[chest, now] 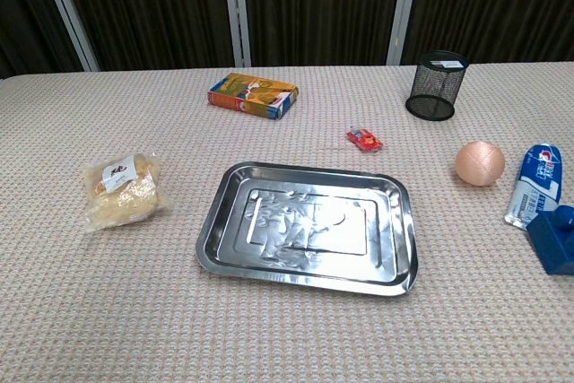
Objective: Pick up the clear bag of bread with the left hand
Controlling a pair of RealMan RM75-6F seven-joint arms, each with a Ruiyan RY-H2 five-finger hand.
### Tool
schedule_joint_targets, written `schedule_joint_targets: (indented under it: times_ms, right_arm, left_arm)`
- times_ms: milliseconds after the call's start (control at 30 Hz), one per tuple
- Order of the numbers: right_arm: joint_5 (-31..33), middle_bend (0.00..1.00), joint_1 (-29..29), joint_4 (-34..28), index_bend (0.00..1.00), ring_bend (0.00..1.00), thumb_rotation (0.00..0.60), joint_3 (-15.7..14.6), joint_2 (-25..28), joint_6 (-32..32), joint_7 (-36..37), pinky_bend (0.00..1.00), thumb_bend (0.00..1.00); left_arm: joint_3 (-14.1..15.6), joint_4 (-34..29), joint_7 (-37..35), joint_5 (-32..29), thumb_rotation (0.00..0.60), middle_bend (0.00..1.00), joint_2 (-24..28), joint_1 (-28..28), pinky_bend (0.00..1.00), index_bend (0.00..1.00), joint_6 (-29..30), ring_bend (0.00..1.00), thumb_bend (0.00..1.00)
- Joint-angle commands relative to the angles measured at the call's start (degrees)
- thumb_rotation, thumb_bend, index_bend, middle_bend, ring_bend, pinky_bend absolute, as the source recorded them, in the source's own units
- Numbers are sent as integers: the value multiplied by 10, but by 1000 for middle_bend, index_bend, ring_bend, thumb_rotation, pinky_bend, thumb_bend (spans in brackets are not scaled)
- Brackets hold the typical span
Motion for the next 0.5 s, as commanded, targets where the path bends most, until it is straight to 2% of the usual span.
schedule_joint_targets:
  times_ms: [33,500]
  right_arm:
    - [2,38,0,1,31,0,600,0,0,-1,1,88,0]
    - [-1,34,-7,6,31,0,600,-1,-1,10,5,87,0]
  left_arm:
    - [0,0,-1,2,565,14,-1,0,2,156,2,29,125]
    - [1,2,-5,13,565,21,-6,-3,1,145,1,29,126]
